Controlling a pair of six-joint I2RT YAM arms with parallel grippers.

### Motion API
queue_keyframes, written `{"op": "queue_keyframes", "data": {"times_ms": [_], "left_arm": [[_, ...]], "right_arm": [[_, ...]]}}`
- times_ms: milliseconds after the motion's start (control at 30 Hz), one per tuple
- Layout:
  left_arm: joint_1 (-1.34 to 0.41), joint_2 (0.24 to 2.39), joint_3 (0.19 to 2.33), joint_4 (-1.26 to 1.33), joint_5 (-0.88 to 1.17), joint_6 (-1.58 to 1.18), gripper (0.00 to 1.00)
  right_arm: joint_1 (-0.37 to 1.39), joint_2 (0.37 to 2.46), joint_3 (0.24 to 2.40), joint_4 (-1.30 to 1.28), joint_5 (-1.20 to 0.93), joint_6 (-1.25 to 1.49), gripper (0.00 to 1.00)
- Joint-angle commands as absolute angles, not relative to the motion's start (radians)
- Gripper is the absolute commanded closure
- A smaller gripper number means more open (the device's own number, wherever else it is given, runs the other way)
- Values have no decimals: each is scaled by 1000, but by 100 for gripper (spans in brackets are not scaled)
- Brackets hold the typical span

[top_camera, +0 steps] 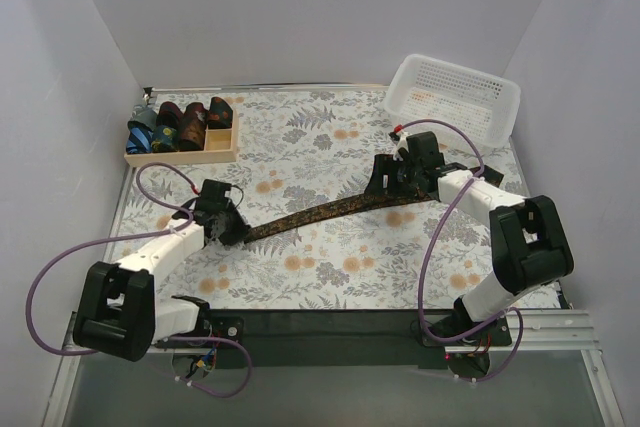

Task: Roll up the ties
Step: Flatten the tie

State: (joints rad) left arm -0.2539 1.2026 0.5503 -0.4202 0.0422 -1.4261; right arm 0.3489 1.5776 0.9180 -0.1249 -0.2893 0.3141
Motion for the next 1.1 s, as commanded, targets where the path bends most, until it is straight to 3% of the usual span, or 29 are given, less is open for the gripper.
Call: {"op": "queue_keyframes", "data": {"times_ms": [0, 267, 633, 900, 1067], "left_arm": [[-256, 1241, 555, -414, 57, -1439, 89], [-245, 1345, 629, -387, 12, -1390, 97], [-179, 1477, 775, -350, -18, -1258, 94], [-172, 1385, 807, -367, -52, -1197, 68], [-160, 1347, 787, -370, -67, -1128, 34]], "right_arm": [[353, 1528, 899, -115, -295, 308, 36], [351, 1522, 890, -117, -272, 302, 36], [351, 1503, 910, -153, -181, 236, 36], [351, 1506, 966, -202, -114, 192, 35], [351, 1520, 1002, -239, -115, 163, 34]]}}
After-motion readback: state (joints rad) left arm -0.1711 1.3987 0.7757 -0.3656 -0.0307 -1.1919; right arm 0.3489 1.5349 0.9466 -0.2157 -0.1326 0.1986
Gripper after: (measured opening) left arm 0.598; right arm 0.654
